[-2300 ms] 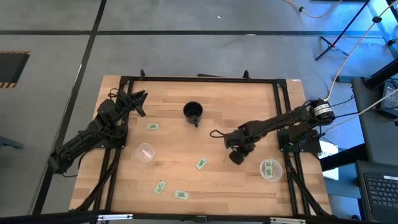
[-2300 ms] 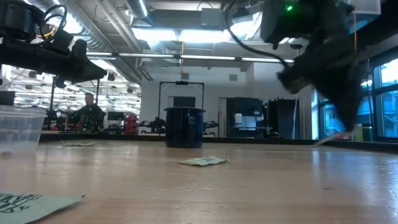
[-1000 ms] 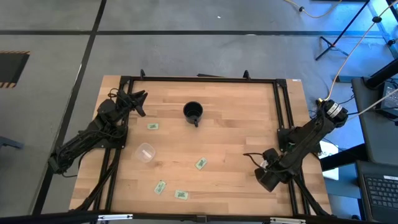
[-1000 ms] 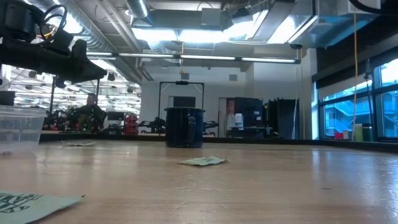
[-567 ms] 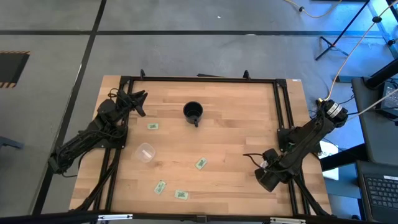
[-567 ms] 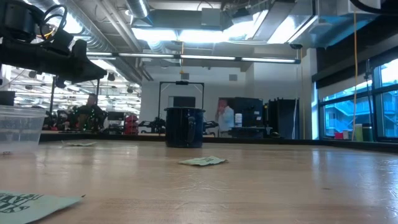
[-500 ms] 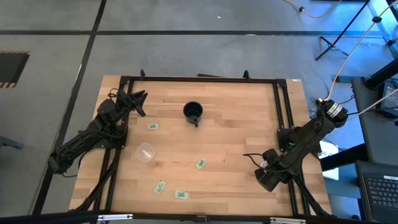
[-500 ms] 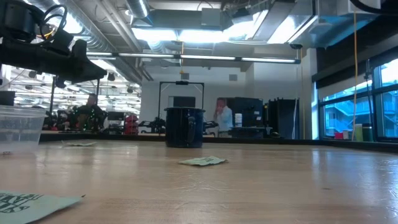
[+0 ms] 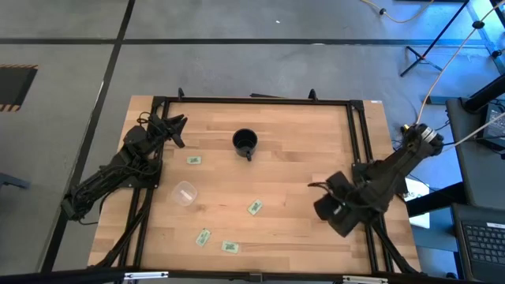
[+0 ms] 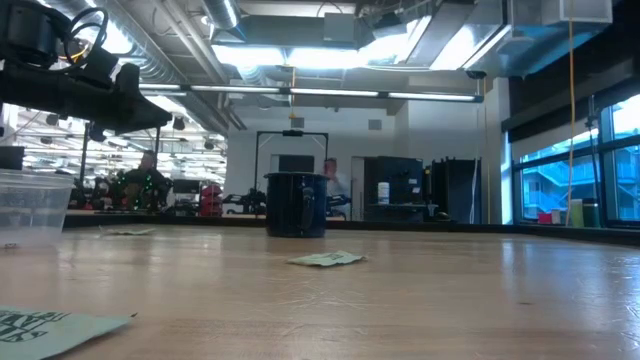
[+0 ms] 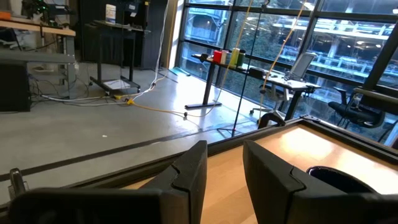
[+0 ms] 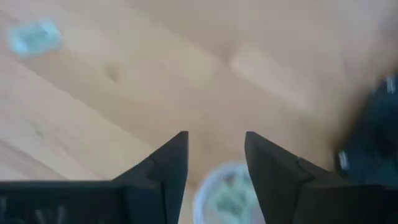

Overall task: Pick and place Stevia / Truvia into bins
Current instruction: Put the stevia packet into the left transparent container

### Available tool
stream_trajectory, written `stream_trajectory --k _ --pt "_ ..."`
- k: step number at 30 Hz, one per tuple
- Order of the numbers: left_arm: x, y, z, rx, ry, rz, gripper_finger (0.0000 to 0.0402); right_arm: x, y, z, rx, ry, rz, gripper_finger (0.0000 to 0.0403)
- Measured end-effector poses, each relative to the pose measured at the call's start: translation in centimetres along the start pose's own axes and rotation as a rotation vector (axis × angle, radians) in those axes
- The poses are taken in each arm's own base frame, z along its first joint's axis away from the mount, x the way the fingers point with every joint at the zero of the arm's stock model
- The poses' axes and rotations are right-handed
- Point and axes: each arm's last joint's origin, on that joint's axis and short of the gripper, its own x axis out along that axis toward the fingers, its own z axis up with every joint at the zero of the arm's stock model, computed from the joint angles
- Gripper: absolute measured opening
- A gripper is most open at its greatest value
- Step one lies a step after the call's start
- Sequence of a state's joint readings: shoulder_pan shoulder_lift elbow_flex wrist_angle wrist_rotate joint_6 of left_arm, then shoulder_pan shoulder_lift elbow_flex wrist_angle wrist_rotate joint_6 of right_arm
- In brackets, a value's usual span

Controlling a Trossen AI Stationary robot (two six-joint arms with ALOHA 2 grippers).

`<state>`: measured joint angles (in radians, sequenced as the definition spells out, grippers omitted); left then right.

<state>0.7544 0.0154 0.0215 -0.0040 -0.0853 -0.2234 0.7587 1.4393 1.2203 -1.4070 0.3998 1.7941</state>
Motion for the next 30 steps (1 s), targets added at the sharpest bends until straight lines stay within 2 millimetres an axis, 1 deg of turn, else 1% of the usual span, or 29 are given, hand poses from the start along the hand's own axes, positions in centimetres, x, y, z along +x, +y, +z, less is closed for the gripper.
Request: stream_trajectory --k 3,7,12,16,19,23,26,30 --pt "0.0 0.0 0.0 0.000 0.000 0.000 0.0100 0.2 -0.2 1.7 -0.045 -0.051 0.020 0.0162" --pt "0.0 0.0 0.0 0.000 0.000 0.000 0.0100 1.3 0.1 3.7 -0.137 -0.062 0.082 0.0162" --pt "0.0 0.0 0.0 0.000 0.000 0.000 0.0100 3.3 1.6 6.3 -0.310 -0.160 0.313 0.0162" --pt "0.0 0.0 0.0 0.000 0.000 0.000 0.0100 5.1 1.9 8.2 -0.426 -0.229 0.462 0.0162" --pt "0.0 0.0 0.0 0.000 0.000 0.000 0.0100 7.0 1.4 9.4 -0.464 -0.254 0.521 0.0162" --pt "0.0 0.0 0.0 0.000 0.001 0.000 0.0100 9.4 0.1 10.4 -0.486 -0.300 0.579 0.0162" --pt "0.0 0.0 0.0 0.000 0.000 0.000 0.0100 10.2 -0.9 10.9 -0.488 -0.388 0.618 0.0162" --pt "0.0 -0.1 0.2 -0.009 -0.014 -0.035 0.0100 10.4 -2.1 11.2 -0.503 -0.514 0.669 0.0162"
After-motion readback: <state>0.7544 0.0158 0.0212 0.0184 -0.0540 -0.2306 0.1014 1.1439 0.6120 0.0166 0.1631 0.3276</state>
